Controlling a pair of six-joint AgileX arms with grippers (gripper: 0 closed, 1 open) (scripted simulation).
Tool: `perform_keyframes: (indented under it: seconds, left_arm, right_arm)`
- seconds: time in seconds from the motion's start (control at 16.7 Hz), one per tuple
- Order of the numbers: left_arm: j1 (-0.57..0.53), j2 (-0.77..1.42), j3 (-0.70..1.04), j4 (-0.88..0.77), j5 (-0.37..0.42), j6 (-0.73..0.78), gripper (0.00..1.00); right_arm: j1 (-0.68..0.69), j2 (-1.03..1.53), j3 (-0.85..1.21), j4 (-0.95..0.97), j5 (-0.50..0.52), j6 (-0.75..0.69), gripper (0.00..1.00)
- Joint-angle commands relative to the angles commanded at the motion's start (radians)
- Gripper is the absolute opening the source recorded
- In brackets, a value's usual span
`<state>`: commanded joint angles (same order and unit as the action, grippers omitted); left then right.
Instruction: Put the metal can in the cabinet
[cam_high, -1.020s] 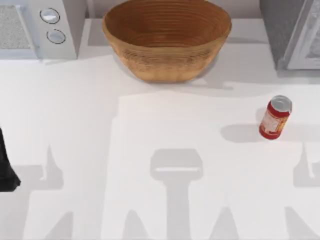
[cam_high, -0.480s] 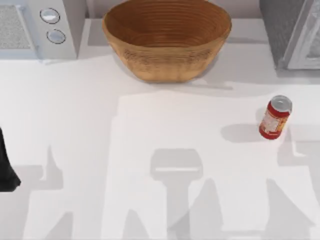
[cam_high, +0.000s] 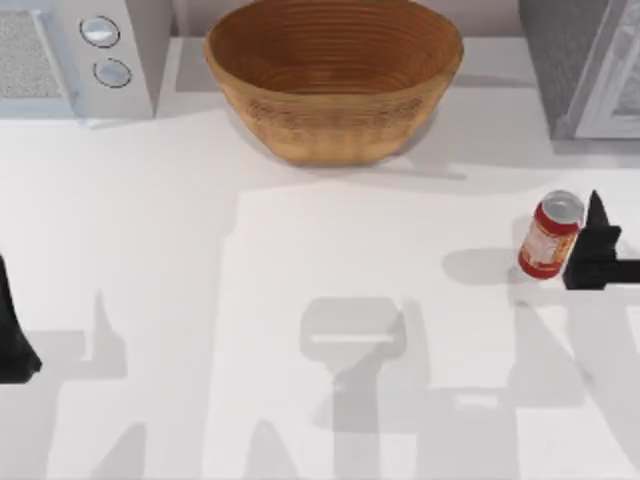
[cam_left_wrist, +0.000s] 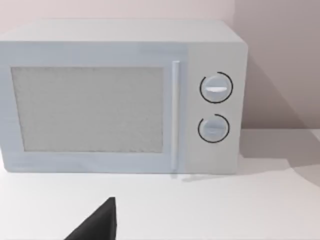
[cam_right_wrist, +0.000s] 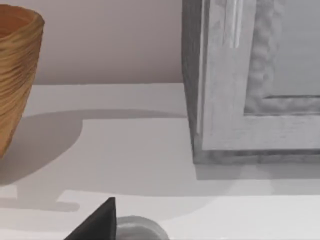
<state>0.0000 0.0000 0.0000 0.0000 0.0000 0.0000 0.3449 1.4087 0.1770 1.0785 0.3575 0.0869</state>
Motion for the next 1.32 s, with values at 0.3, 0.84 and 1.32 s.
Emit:
perform_keyframes:
  seconds: [0.3,0.84,1.32]
  left_arm:
    - [0.0,0.0,0.0,0.0,0.0,0.0,1.0]
    - [0.0,0.0,0.0,0.0,0.0,0.0,1.0]
    - [0.0,0.0,0.0,0.0,0.0,0.0,1.0]
  right_arm:
    - [0.09,0.371,0.046,0.284,0.095,0.023,1.0]
    - [0.18,0.735,0.092,0.563,0.187,0.046,1.0]
    - [0.171,0.746,0.105,0.56,0.18,0.044,1.0]
